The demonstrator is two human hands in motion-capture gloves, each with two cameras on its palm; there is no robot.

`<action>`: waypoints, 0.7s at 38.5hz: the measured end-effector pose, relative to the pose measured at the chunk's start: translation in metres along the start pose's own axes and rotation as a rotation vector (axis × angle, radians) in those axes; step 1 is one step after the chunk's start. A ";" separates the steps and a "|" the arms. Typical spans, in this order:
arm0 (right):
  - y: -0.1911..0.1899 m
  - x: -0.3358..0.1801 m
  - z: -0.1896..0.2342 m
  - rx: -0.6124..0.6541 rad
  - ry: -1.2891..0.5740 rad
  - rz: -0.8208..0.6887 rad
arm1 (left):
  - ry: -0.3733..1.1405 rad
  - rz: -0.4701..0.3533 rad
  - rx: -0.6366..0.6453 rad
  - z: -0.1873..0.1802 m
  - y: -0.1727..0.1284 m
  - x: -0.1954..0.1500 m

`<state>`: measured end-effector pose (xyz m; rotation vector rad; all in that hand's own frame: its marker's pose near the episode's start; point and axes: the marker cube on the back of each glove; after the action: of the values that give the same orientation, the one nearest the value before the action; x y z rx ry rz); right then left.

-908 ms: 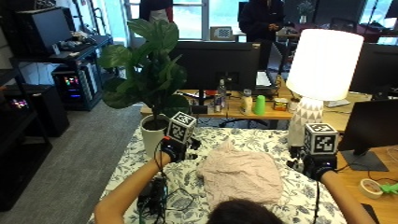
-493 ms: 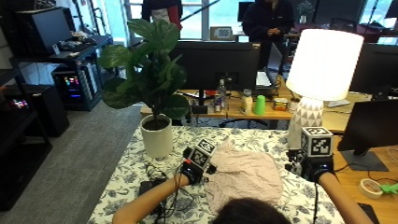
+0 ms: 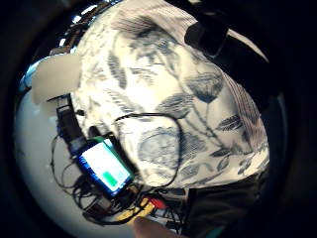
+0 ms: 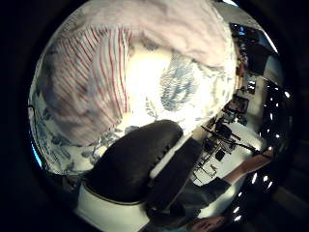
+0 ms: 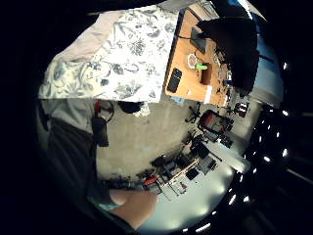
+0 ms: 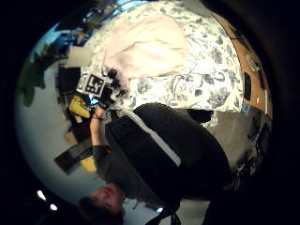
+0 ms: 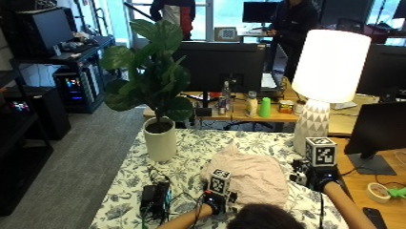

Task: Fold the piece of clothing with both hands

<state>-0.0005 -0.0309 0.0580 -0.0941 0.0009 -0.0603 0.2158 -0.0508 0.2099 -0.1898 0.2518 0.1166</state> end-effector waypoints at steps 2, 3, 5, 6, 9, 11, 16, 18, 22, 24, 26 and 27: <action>0.000 -0.002 0.003 -0.011 -0.001 -0.006 | 0.041 0.082 -0.037 -0.006 0.022 0.017; -0.002 -0.003 0.006 -0.016 0.000 -0.008 | 0.063 0.111 -0.058 -0.008 0.030 0.023; -0.007 -0.003 0.012 -0.024 0.001 -0.012 | 0.061 0.108 -0.038 -0.011 0.031 0.025; -0.010 -0.003 0.016 -0.028 0.001 -0.015 | 0.035 0.081 -0.001 -0.012 0.026 0.022; -0.016 -0.006 0.024 -0.036 0.001 -0.030 | -0.064 -0.023 0.087 -0.011 0.001 0.004; -0.015 -0.010 0.026 -0.034 0.002 -0.049 | -0.122 -0.083 0.098 -0.004 -0.025 -0.011; -0.017 -0.023 0.035 -0.030 0.003 -0.089 | -0.248 -0.155 0.124 -0.001 -0.061 -0.030; -0.016 -0.029 0.039 -0.026 -0.001 -0.103 | -0.279 -0.163 0.139 -0.005 -0.070 -0.034; -0.034 -0.038 0.057 0.008 -0.031 -0.121 | -0.278 -0.151 0.141 -0.016 -0.086 -0.037; -0.040 -0.042 0.067 0.022 -0.053 -0.128 | -0.240 -0.122 0.104 -0.025 -0.079 -0.032; -0.041 -0.049 0.076 0.036 -0.075 -0.137 | -0.207 -0.101 0.068 -0.035 -0.069 -0.028; -0.046 -0.052 0.083 0.047 -0.087 -0.139 | -0.210 -0.108 0.072 -0.039 -0.070 -0.029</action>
<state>-0.0547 -0.0655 0.1452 -0.0494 -0.0937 -0.1955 0.1885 -0.1292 0.1919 -0.1176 0.0359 0.0201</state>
